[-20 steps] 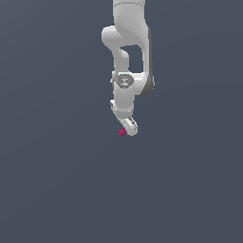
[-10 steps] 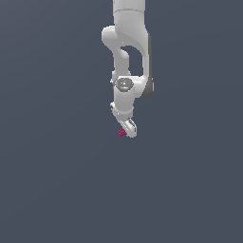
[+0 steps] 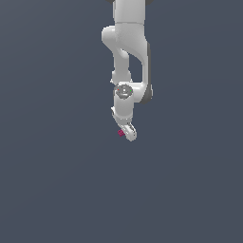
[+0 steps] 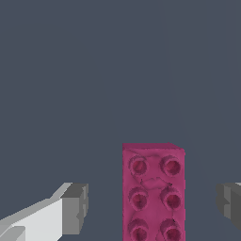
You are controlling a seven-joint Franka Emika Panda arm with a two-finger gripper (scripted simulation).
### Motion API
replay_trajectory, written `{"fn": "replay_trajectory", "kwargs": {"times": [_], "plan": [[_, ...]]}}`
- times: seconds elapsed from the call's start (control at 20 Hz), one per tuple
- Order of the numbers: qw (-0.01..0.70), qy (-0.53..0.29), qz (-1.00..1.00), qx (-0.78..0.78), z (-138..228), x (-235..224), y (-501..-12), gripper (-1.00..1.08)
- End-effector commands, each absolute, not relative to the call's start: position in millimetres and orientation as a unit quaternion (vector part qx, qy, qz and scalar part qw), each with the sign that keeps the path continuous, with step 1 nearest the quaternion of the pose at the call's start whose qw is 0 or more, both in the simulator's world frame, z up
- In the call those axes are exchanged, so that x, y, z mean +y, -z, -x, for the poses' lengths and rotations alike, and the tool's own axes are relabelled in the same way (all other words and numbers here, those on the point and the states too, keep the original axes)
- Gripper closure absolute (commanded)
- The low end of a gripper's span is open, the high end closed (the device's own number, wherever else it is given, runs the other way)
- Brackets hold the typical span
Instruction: Pick up the object and move it to a goal position.
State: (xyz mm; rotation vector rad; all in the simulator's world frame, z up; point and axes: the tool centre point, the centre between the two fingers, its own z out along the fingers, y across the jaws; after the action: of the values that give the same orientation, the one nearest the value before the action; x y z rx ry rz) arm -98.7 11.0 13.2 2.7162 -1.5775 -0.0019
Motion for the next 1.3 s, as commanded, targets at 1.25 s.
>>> {"fn": "replay_trajectory", "kwargs": {"times": [1.25], "plan": [[0.000,0.000,-0.865,-0.502,94.9,-77.5,-48.4,1.08]]}}
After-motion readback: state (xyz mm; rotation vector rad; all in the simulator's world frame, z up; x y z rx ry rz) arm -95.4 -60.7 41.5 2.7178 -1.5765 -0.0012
